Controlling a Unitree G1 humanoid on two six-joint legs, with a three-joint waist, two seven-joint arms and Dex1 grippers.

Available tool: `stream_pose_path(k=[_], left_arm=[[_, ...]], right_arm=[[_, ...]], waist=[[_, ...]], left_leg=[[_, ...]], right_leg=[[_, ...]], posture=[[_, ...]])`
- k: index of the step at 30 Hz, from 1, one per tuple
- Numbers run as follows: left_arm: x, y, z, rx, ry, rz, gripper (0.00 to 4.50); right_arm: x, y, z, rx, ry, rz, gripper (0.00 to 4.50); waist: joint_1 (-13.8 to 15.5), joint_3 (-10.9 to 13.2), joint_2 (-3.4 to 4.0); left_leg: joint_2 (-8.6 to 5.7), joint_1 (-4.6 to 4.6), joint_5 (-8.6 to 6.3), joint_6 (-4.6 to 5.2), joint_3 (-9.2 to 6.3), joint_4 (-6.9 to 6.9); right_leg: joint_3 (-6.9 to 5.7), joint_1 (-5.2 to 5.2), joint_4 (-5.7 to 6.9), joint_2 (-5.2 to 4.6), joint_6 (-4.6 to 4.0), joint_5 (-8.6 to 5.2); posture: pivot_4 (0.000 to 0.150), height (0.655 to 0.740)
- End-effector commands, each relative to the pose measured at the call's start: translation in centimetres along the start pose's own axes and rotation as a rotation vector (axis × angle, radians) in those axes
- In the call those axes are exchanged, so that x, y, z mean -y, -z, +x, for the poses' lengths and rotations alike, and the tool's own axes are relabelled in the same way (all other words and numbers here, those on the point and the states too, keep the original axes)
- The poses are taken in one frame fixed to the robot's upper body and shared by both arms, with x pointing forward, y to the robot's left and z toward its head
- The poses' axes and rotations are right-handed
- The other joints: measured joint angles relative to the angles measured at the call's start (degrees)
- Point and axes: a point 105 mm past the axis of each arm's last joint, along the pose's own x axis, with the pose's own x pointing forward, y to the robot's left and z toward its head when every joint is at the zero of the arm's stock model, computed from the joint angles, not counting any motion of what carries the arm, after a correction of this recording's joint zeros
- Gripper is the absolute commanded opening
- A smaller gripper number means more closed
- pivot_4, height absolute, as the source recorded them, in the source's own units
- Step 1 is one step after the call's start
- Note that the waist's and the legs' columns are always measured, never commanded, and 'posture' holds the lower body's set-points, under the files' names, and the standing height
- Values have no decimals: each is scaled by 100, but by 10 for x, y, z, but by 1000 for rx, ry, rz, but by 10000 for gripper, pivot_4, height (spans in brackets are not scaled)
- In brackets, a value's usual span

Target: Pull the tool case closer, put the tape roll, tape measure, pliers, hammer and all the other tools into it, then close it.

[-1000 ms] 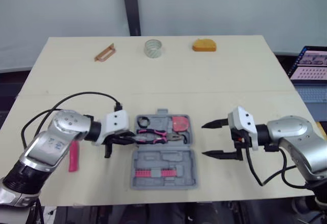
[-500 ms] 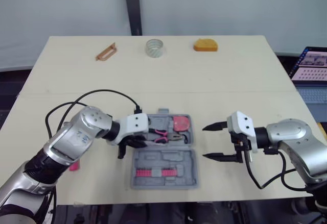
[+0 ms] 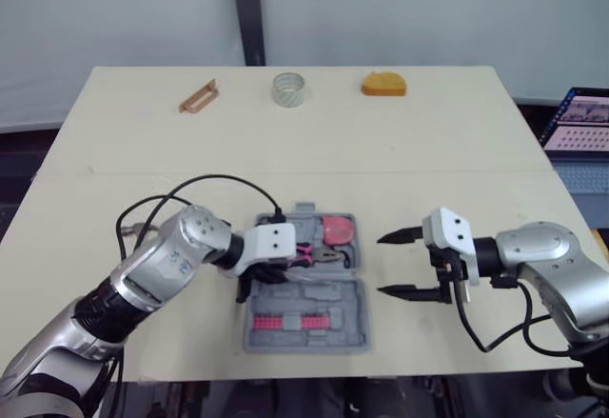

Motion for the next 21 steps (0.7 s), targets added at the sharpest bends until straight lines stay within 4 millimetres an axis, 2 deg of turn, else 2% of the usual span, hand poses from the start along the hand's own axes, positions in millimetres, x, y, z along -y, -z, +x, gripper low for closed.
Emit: stream_pose_path(k=[1, 21], left_arm=[[2, -8, 3, 6, -12, 41, 1025], [0, -3, 14, 25, -55, 76, 1025]], right_arm=[[1, -11, -2, 23, 17, -40, 45000], [4, -12, -6, 25, 38, -43, 45000]], waist=[[2, 0, 0], [4, 0, 0]], left_leg=[[0, 0, 0, 0, 0, 0], [0, -4, 0, 0, -3, 5]], right_leg=[[0, 0, 0, 0, 0, 0], [-2, 0, 2, 0, 0, 1]], posture=[[1500, 7400], [1500, 7400]])
